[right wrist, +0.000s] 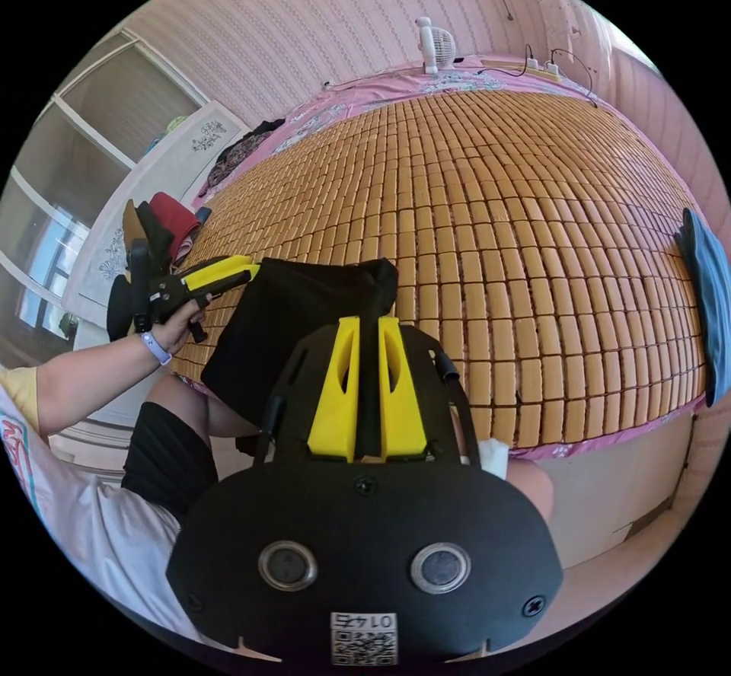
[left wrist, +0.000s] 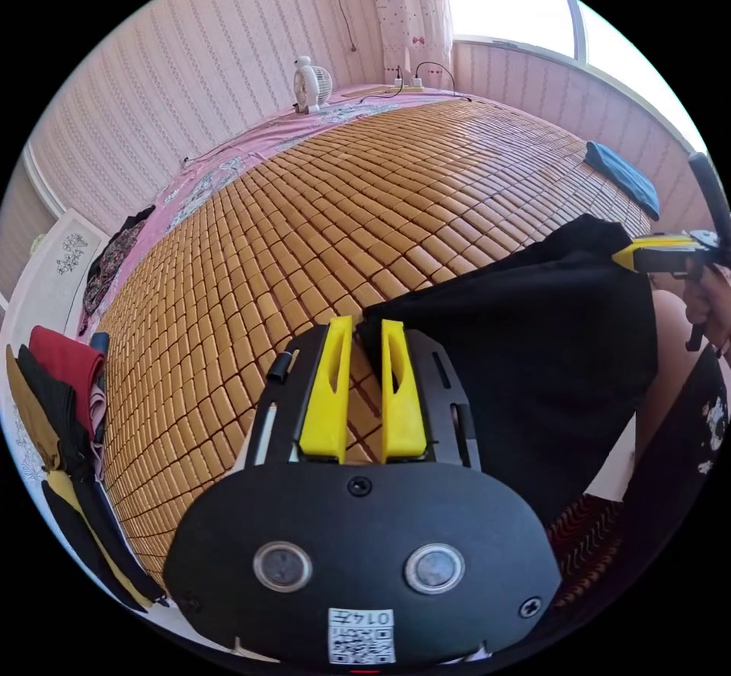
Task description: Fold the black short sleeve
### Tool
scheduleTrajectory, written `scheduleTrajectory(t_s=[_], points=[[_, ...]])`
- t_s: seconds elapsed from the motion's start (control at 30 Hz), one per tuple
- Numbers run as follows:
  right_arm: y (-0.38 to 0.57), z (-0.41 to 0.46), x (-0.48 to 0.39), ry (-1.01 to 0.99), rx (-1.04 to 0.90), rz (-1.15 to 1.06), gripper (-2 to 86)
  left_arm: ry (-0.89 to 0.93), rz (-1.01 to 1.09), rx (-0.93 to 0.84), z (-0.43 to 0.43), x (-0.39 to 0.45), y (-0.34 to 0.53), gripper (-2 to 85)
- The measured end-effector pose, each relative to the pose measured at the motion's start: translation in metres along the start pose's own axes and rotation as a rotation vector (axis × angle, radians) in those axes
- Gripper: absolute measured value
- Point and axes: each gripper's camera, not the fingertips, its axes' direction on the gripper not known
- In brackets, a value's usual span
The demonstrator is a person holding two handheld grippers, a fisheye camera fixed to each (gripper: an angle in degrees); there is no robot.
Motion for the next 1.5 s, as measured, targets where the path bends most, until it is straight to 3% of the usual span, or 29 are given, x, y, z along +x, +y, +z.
scheduleTrajectory(t_s=[0.23, 0.47, 0.67, 0.87, 1.13, 1.33, 1.5], points=[[0.008, 0.003, 0.012, 0.022, -0.027, -0.015, 2.9, 0.054, 0.216, 0.034, 0.012, 0.018, -0.011, 6.2], [0.017, 0.001, 0.027, 0.007, -0.047, 0.01, 2.6, 0.1, 0.289, 0.019, 0.02, 0.015, -0.03, 9.0], [0.027, -0.003, 0.036, 0.005, -0.045, 0.016, 2.5, 0.244, 0.417, -0.052, 0.029, 0.019, -0.048, 7.2], [0.038, -0.006, 0.045, 0.001, -0.042, 0.024, 2.5, 0.321, 0.374, -0.111, 0.036, 0.013, -0.057, 6.3], [0.06, -0.026, 0.059, -0.088, 0.007, 0.076, 2.7, 0.223, 0.454, -0.141, 0.013, 0.032, -0.048, 0.9], [0.104, -0.086, 0.074, -0.2, 0.188, 0.102, 2.6, 0.327, 0.333, 0.045, -0.087, 0.024, -0.018, 0.0], [0.148, -0.161, 0.093, -0.164, 0.384, 0.068, 2.5, 0.385, 0.376, 0.214, -0.164, 0.055, -0.014, -0.3]])
